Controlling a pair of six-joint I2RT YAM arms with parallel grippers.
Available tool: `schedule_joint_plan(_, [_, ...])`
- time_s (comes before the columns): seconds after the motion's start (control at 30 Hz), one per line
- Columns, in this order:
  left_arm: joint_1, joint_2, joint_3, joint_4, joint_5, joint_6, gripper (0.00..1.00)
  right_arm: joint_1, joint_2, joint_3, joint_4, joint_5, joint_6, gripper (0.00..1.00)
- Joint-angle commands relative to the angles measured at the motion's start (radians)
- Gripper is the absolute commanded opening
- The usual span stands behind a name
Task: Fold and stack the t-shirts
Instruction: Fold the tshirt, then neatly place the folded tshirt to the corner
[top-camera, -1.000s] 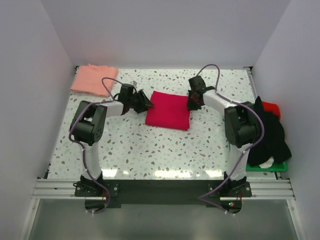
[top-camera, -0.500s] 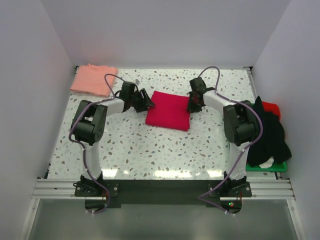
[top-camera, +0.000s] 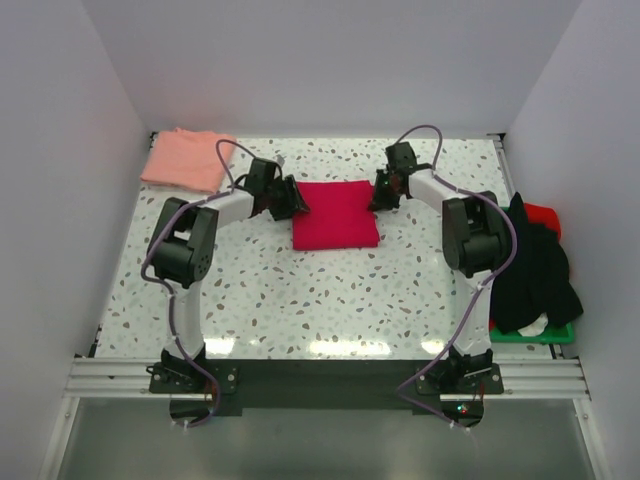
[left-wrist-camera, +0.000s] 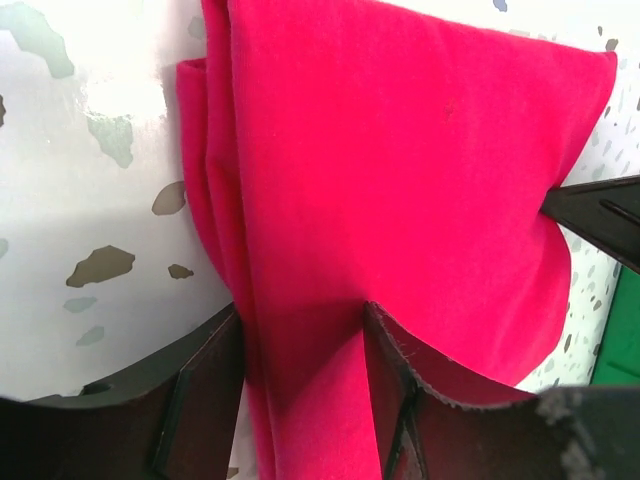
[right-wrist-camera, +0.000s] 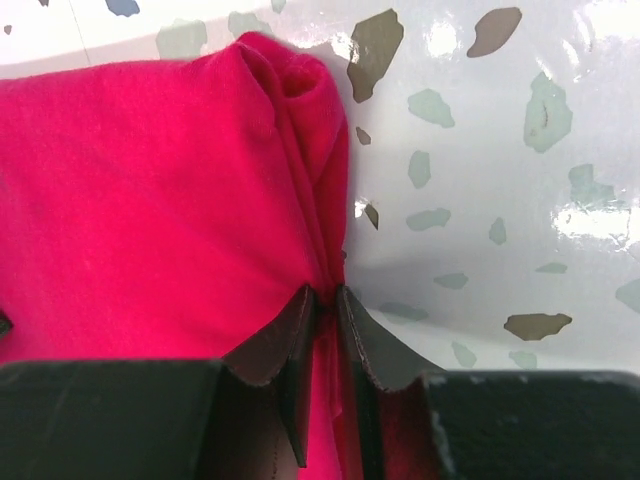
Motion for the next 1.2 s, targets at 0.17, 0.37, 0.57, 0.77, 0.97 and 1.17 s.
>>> schedule_joint_plan(0.17, [-0.034,0.086,0.016,-0.134,-0.134,0.029,0.33,0.001,0.014,-0.007,0.025,-0.061,-0.010,0.22])
schedule_joint_plan(0.37, [-0.033,0.094,0.180,-0.287,-0.358,0.071,0.00,0.001,-0.149,-0.048,-0.020,-0.011,0.003,0.61])
schedule_joint_plan(0.57, [-0.001,0.160,0.475,-0.479,-0.634,0.246,0.00,0.073,-0.409,-0.278,0.015,0.067,0.023,0.63])
schedule_joint_plan(0.77, [0.053,0.186,0.631,-0.484,-0.764,0.464,0.00,0.171,-0.654,-0.562,0.117,0.057,0.056,0.63])
schedule_joint_plan(0.97, [0.119,0.235,0.806,-0.490,-0.800,0.645,0.00,0.251,-0.763,-0.680,0.124,0.043,0.054,0.63])
schedule_joint_plan(1.17, [0.163,0.268,0.909,-0.443,-0.852,0.828,0.00,0.303,-0.782,-0.714,0.112,0.012,0.040,0.63])
